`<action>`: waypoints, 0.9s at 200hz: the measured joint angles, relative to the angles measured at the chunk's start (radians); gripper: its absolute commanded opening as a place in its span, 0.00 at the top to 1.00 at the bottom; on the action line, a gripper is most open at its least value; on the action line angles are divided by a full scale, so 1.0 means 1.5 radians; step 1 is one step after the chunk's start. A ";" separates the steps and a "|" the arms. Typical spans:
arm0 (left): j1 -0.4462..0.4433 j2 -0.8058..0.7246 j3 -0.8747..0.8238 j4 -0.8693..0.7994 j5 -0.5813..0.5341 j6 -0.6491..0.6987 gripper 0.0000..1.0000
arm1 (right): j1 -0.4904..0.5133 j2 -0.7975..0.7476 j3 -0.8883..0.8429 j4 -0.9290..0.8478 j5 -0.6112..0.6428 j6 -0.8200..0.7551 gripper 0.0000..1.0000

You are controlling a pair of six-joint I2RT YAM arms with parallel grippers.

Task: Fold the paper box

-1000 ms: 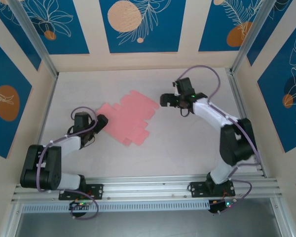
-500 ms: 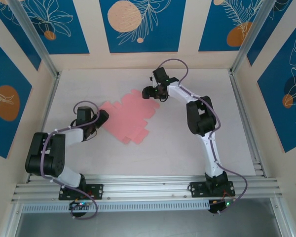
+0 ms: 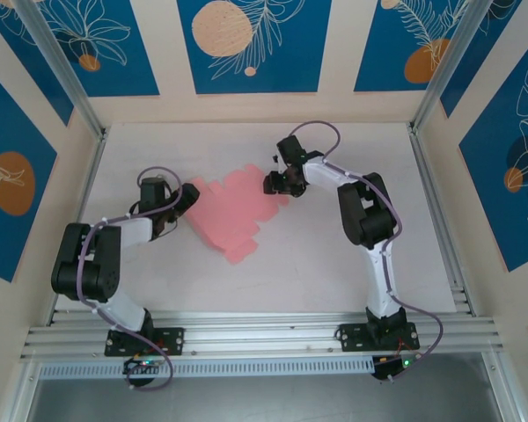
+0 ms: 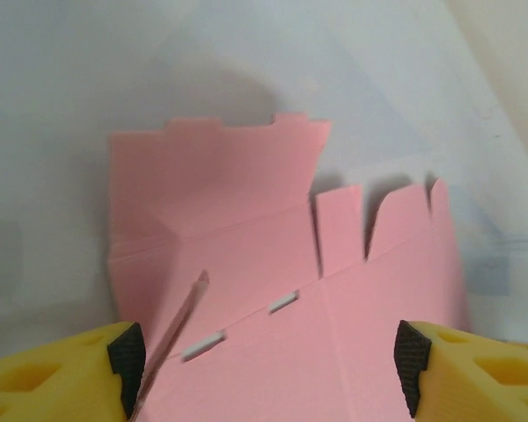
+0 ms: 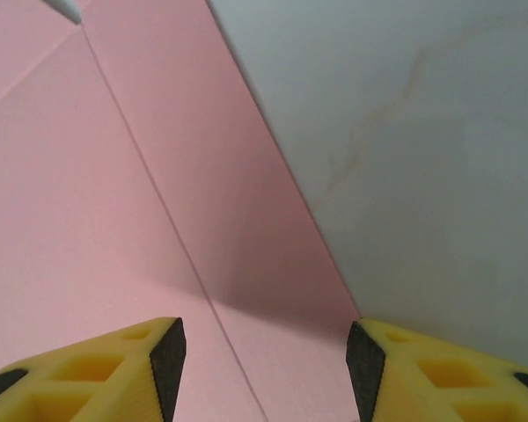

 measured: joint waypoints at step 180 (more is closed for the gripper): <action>-0.108 0.134 0.398 -0.232 0.117 0.268 0.33 | 0.064 -0.352 -0.239 -0.016 0.026 0.102 0.31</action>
